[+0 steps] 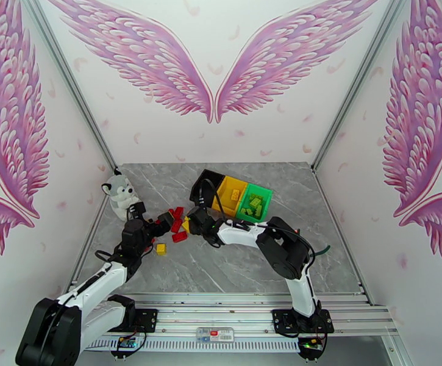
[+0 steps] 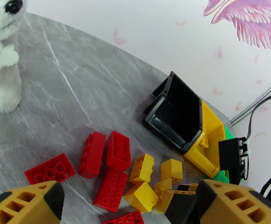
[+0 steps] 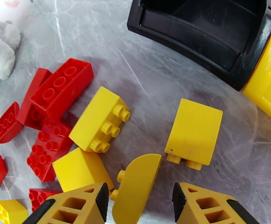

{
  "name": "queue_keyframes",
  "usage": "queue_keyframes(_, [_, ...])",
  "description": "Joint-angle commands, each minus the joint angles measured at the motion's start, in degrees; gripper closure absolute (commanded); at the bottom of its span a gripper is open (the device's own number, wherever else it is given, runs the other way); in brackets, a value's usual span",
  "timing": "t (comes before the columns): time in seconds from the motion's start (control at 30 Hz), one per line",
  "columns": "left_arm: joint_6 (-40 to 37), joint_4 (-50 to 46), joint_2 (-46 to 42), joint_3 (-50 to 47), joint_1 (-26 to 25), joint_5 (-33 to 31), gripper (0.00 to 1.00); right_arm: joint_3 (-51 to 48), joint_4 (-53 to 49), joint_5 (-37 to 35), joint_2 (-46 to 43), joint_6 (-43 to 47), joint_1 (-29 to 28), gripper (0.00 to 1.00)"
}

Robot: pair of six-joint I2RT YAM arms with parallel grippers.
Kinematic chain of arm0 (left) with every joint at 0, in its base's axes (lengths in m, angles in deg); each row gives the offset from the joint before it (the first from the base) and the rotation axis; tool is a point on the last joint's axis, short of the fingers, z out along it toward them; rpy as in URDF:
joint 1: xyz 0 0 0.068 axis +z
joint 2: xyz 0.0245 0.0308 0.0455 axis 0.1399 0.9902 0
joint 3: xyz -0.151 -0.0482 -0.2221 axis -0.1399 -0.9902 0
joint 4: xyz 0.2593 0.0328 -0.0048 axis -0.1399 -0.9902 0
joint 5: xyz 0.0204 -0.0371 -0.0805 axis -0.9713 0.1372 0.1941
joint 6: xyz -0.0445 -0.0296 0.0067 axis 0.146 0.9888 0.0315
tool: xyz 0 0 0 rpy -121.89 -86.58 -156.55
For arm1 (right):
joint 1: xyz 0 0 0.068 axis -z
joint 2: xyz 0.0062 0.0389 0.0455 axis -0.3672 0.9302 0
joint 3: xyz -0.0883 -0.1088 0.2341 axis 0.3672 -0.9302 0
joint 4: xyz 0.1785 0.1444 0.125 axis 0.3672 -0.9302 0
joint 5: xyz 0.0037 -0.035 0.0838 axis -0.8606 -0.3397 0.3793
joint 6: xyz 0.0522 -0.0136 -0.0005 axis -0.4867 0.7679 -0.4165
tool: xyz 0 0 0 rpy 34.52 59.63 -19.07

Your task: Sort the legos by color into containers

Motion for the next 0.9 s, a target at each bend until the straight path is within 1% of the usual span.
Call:
queue_keyframes(0.0, [0.23,2.21,1.88,1.7,0.12,1.81,0.01,1.95,0.86,-0.48,2.23,-1.7,0.77,0.48])
queue_keyframes(0.2, [-0.15,2.91,3.68,2.2,0.02,2.01,0.01,3.84,0.94,0.89,4.41,-1.93,1.07,0.49])
queue_keyframes(0.33, [-0.22,3.0,4.07,2.49,-0.06,2.26,0.01,4.13,1.21,1.49,5.38,-2.28,1.51,0.52])
queue_keyframes(0.47, [-0.36,3.0,4.13,2.49,-0.14,2.53,0.01,3.63,1.45,1.74,5.35,-2.3,1.84,0.6])
queue_keyframes(0.6, [-0.99,3.42,5.01,3.07,-0.56,3.51,0.01,1.08,3.08,1.94,3.19,-2.2,1.92,0.67])
queue_keyframes(0.73, [-2.46,3.98,6.85,4.55,-2.52,4.97,0.01,-1.64,4.61,3.37,0.34,-1.71,1.97,0.73])
queue_keyframes(0.87, [-3.77,4.14,8.67,6.25,-5.24,5.29,0.01,-3.82,5.15,5.15,-2.9,-1.75,2.0,0.75])
